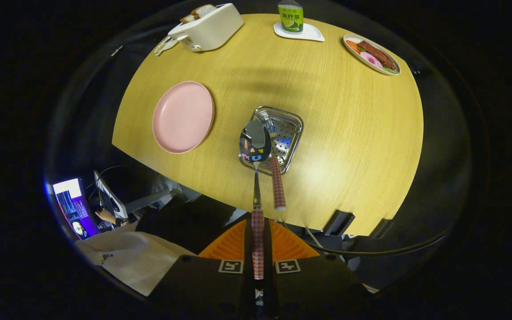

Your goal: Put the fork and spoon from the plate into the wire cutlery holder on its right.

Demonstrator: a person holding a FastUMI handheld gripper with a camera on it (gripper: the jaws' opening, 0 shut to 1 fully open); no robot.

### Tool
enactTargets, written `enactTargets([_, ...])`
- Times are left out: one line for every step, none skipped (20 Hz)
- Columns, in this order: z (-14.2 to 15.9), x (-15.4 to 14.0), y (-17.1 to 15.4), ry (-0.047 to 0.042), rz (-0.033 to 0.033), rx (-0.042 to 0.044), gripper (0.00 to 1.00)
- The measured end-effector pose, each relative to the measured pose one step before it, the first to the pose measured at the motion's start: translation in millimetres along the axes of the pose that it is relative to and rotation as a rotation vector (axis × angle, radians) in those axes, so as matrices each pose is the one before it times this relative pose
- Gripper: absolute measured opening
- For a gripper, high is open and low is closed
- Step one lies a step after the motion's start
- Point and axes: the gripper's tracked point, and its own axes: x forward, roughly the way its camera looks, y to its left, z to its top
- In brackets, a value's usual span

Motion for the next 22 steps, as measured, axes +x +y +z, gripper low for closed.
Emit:
enactTargets([1.11,3.21,-0.64,0.02118,0.00407,0.0036,0.12])
enactTargets([-0.2,3.42,0.04,0.0238,0.00303,0.00983,0.12])
enactTargets([0.35,6.28,-1.38,0.03137,0.00287,0.00827,0.11])
enactTargets([-1.62,1.75,1.53,0.0255,0.00169,0.00724,0.11])
enactTargets([0.46,2.88,-0.21,0.02032,-0.00061,0.0042,0.11])
enactTargets([0.88,2.42,0.82,0.016,0.00331,0.00464,0.11])
enactTargets([2.37,1.9,1.06,0.01139,0.00743,0.01093,0.11])
enactTargets([2.07,3.66,1.29,0.02187,0.01658,0.01949,0.12])
enactTargets([3.15,0.62,2.76,0.00445,0.01371,0.01894,0.12])
enactTargets([4.54,1.01,-0.55,-0.00201,0.00123,0.01274,0.12])
enactTargets([5.38,-0.12,0.36,-0.00214,0.00059,0.01014,0.12])
enactTargets([5.15,-0.75,0.22,-0.00707,0.00022,0.0133,0.12])
enactTargets([4.31,-1.19,0.1,-0.00377,-0.00355,0.0106,0.13])
enactTargets([2.71,-0.63,0.29,0.00095,0.00146,0.007,0.13])
enactTargets([2.47,1.19,0.66,-0.0001,-0.00032,0.00824,0.15])
enactTargets([0.19,0.34,0.4,0.00145,-0.00139,0.0081,0.16])
enactTargets([1.4,-2.85,2.9,-0.00475,0.00944,0.00324,0.17])
enactTargets([1.59,-0.75,1.81,-0.00743,0.00452,-0.00352,0.22])
enactTargets([2.99,-3.05,3.42,-0.01686,0.01173,-0.00173,0.31])
enactTargets([2.37,-3.52,3.68,-0.02101,0.00843,-0.00336,0.4])
enactTargets([3.76,-4.15,2.65,-0.03118,0.00557,-0.00653,0.52])
enactTargets([2.69,-5.43,0.88,-0.03376,-0.00129,-0.01149,0.65])
